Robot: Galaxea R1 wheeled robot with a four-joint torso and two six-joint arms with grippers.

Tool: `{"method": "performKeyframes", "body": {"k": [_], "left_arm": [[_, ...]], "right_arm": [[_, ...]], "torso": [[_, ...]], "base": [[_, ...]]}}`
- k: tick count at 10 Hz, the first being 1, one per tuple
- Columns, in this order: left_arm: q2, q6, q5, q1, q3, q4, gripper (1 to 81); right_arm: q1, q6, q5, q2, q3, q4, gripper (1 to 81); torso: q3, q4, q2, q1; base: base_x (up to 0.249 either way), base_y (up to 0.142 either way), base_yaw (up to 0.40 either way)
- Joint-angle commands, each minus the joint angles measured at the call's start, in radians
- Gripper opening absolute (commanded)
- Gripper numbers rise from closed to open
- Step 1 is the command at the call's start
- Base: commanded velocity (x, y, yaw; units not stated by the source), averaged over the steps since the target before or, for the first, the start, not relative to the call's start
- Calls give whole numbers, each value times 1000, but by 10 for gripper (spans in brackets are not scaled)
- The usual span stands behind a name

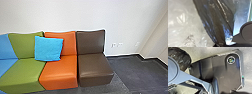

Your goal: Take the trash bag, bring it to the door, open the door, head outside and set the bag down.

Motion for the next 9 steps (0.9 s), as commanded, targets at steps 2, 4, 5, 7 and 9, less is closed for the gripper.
{"method": "performKeyframes", "body": {"k": [2, 4, 5, 7, 9], "left_arm": [[41, 74, -28, 80, -20, -16, 10], [93, 84, -47, 132, -47, 1, 10], [124, 87, -49, 143, -91, 1, 10], [173, 88, -47, 167, -182, 1, 10], [219, 93, -47, 187, -262, 3, 10]], "right_arm": [[-16, -4, -53, 51, -80, -35, 811], [-42, -4, -35, 93, -115, -52, 811], [-53, -4, -25, 104, -123, -57, 811], [-83, -4, -11, 134, -155, -61, 811], [-111, -4, 2, 192, -225, -78, 811]], "torso": [[25, 0, 128, -83], [161, 0, 284, -183], [90, 0, 203, -131], [143, 0, 270, -175], [199, 0, 340, -222]], "base": [[0, 0, 0], [0, 0, 0], [0, 0, 0], [0, 0, 0], [0, 0, 0]]}}
